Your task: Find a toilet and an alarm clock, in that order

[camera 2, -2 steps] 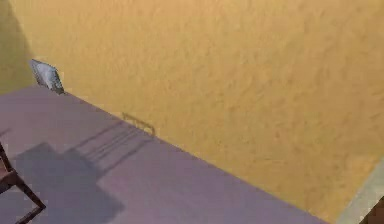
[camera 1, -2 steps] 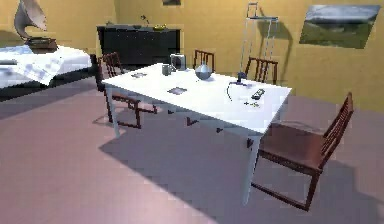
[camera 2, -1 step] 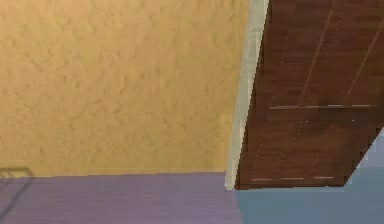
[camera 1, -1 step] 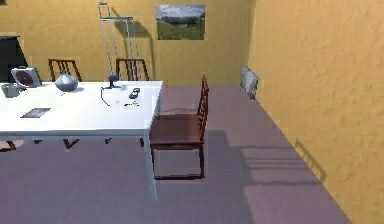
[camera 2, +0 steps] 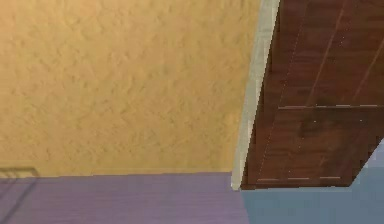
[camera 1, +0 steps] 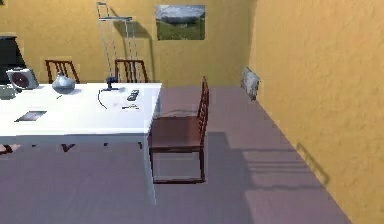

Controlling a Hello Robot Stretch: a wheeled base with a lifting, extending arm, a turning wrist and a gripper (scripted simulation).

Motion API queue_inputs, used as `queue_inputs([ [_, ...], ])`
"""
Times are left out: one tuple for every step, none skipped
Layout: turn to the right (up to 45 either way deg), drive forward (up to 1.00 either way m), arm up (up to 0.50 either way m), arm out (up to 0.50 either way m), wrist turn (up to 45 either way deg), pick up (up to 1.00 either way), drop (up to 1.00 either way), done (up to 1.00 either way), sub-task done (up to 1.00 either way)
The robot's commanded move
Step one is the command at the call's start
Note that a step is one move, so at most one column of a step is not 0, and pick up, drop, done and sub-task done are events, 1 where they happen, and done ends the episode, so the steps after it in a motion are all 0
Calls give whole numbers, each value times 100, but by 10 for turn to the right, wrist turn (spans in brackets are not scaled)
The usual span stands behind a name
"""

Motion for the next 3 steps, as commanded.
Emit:
queue_inputs([
  [-450, 0, 0, 0, 0, 0, 0, 0, 0],
  [-420, 0, 0, 0, 0, 0, 0, 0, 0],
  [0, 100, 0, 0, 0, 0, 0, 0, 0],
])
